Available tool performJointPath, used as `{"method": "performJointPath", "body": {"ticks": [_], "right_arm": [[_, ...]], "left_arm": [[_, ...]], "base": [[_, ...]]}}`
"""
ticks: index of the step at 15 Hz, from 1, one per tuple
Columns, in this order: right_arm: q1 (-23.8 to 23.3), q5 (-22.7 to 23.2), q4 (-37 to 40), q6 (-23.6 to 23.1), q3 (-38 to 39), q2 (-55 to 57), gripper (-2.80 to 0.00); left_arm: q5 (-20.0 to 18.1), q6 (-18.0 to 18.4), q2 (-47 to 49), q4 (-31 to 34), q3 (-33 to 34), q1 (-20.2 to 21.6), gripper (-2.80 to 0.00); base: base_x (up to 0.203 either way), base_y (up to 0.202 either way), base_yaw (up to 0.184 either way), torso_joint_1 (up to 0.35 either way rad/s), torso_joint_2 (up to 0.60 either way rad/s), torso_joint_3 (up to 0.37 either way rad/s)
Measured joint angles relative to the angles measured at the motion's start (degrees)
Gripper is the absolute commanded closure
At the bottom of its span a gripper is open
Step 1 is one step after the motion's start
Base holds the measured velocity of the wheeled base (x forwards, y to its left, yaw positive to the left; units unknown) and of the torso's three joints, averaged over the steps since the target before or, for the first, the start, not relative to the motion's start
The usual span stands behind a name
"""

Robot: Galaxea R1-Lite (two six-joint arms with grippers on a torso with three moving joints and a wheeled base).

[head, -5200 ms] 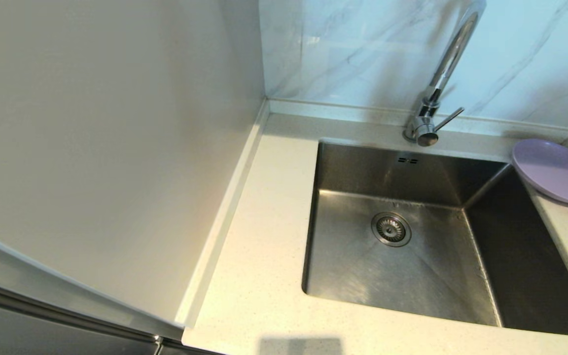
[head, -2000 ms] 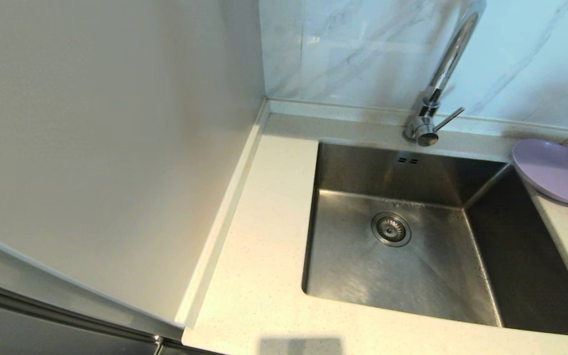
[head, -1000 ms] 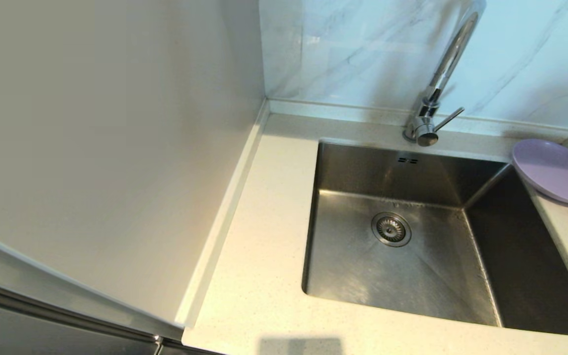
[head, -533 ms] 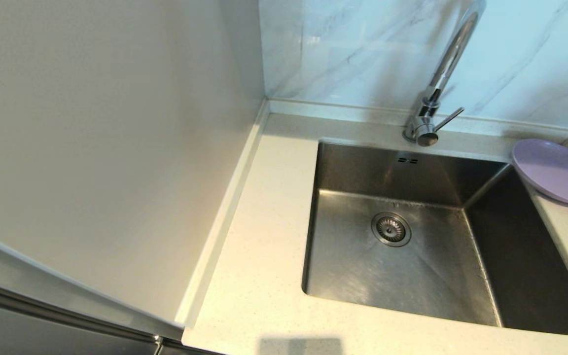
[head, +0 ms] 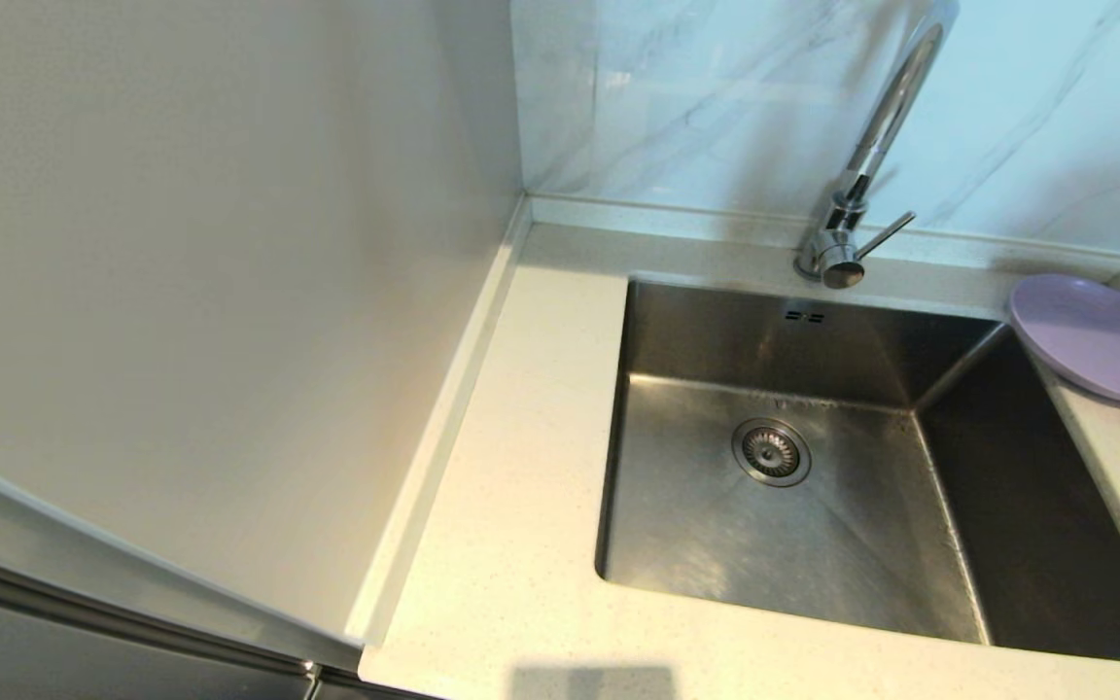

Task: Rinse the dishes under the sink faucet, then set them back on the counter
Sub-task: Turn on the faucet

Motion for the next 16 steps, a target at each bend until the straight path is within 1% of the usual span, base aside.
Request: {"method": "performJointPath", "body": {"ticks": [11, 14, 16], "right_arm": [[0.0, 0.1, 0.1, -0.4, 0.0, 0.3, 0.0], [0.0, -0.1, -0.2, -0.4, -0.2, 2.6, 0.0], [0.0, -0.2, 0.1, -0.3, -2.1, 5.0, 0.0]], "left_arm": [[0.0, 0.0, 0.0, 0.0, 0.0, 0.0, 0.0], [0.0, 0.0, 0.0, 0.0, 0.0, 0.0, 0.0], [0.0, 0.0, 0.0, 0.0, 0.0, 0.0, 0.0]], "base": [[0.0, 0.0, 0.0, 0.0, 0.0, 0.0], [0.0, 0.0, 0.0, 0.0, 0.0, 0.0], [0.0, 0.0, 0.0, 0.0, 0.0, 0.0]]}}
